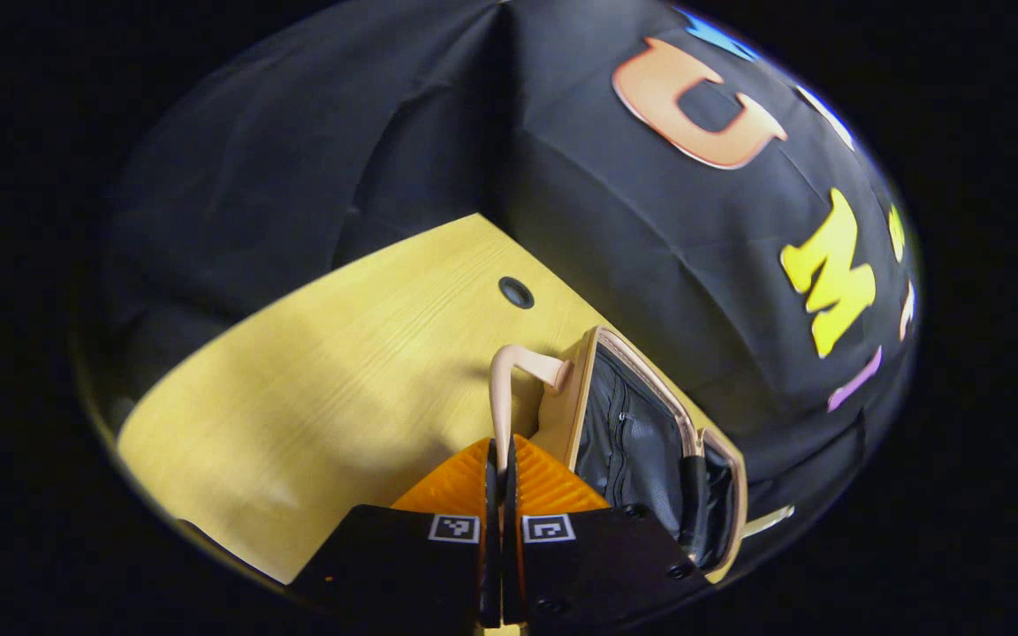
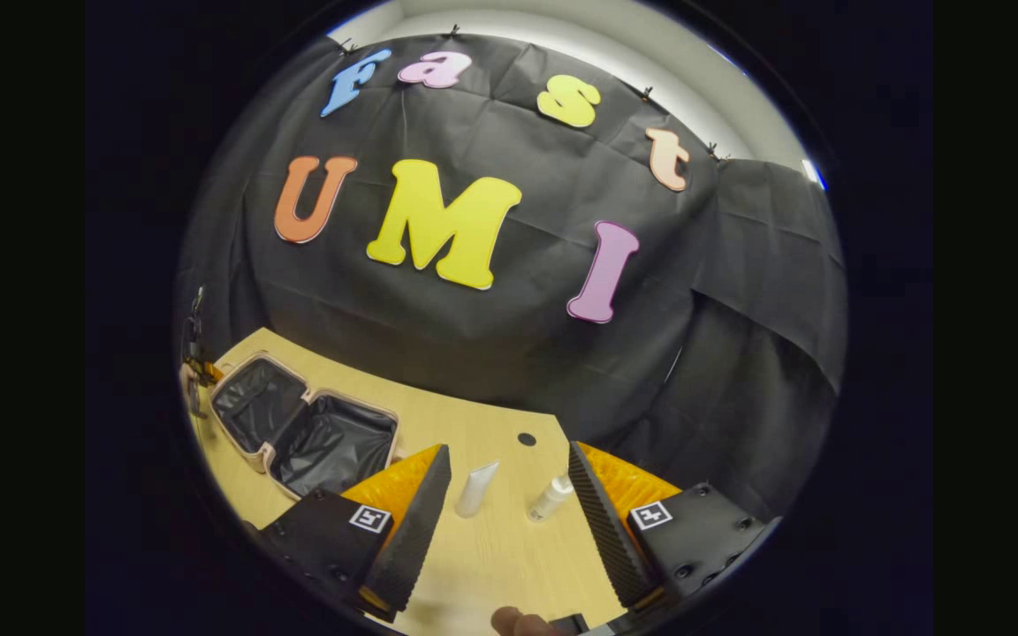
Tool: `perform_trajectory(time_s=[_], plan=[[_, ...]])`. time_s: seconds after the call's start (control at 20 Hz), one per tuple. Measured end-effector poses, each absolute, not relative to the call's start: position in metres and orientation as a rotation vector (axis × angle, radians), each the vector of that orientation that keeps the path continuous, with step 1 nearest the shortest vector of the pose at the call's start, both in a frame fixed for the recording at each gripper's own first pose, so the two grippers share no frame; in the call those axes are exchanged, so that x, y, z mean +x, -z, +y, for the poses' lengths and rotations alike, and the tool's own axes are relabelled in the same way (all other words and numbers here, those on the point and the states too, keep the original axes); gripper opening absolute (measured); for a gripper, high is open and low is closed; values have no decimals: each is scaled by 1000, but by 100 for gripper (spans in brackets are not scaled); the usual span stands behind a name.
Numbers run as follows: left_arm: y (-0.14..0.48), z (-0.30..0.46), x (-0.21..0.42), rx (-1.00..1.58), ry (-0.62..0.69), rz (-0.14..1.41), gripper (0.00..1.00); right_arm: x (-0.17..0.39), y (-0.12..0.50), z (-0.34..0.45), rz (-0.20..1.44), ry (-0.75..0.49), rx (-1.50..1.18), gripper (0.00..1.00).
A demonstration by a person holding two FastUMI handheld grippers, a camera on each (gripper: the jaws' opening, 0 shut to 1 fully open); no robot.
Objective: First open the suitcase, pack the skin care products into it, and then close the suitcase.
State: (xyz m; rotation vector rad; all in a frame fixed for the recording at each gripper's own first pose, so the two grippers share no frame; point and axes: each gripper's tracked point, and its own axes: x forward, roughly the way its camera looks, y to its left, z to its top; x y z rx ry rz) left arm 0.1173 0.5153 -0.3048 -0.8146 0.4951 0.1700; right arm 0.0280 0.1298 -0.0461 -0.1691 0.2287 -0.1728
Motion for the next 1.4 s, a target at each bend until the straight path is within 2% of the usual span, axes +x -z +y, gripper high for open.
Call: perform_trajectory(time_s=[0.2,0.35,0.4,0.5,0.6,0.65,0.8,0.95,1.15,1.4], plan=[[306,519,112,-950,-184,441,7,20,46,120,224,180,-159,80],[296,515,109,-958,-183,422,14,19,54,115,223,169,-169,80],[289,514,108,-970,-183,402,19,18,56,113,221,164,-171,80],[272,509,105,-977,-183,365,39,19,58,107,215,149,-162,80],[262,498,97,-925,-196,364,83,21,59,101,204,134,-151,80],[255,489,91,-888,-186,366,97,22,61,98,200,126,-149,80],[229,439,78,-768,-122,377,97,26,71,85,192,94,-156,80],[199,365,69,-626,7,350,97,32,79,73,174,54,-182,80],[194,276,70,-427,107,381,97,40,91,59,171,-6,-182,80],[188,165,71,-313,228,423,97,50,106,33,171,-51,-172,80]])
